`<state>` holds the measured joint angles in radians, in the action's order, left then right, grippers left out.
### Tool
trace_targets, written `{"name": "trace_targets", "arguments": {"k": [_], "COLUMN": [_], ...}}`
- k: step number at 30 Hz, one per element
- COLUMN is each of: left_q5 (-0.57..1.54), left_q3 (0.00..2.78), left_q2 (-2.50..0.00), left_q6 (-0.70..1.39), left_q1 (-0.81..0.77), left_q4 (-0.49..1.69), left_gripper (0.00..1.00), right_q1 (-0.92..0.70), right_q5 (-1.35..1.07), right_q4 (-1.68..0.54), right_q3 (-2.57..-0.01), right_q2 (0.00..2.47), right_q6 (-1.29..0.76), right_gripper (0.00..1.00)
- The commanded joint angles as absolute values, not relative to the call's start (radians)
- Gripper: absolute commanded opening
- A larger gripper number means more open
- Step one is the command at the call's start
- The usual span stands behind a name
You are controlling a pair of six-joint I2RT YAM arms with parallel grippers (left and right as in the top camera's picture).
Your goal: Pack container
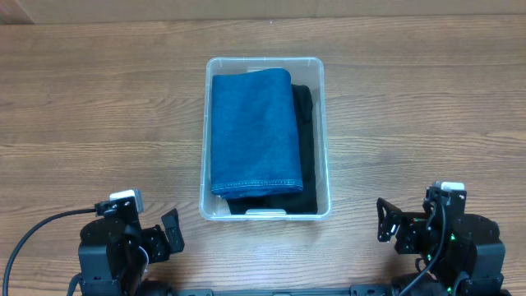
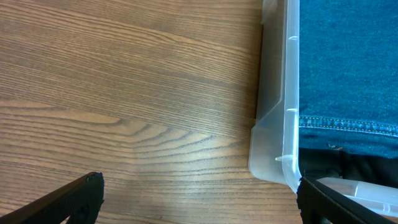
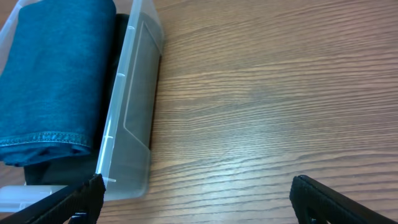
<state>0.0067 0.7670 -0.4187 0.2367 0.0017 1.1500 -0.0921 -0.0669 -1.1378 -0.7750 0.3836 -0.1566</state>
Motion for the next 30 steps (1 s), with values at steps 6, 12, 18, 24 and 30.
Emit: {"name": "trace_targets", "arguments": {"k": [6,12,18,24,30], "left_q5": [-0.007,-0.007,-0.007,-0.007,-0.007], "left_q3": [0.764,0.764,0.764,0.764,0.764], "left_q2": [-0.41,-0.41,-0.41,-0.41,-0.41], "left_q6": [0.251,0.251,0.251,0.251,0.251], "left_q1": [0.006,0.006,0.006,0.006,0.006], "left_q4": [1.15,1.15,1.15,1.15,1.15], "left_gripper": [1.0,1.0,1.0,1.0,1.0], "right_q1": [-0.087,-0.065,-0.055,-0.055,-0.055], "right_q5": [-0.08,-0.08,-0.08,-0.069,-0.069], "right_q4": [-0.836,-0.302,-0.1,-0.133,-0.133], "right_q3": [-0.609,-0.293,-0.048,-0.034,-0.034], "right_q2": [0.208,0.019,0.003,0.007,0.007], "right_q6": [-0.058,0.034,0.124,0.121,0.121], "right_gripper": [1.0,1.0,1.0,1.0,1.0]}}
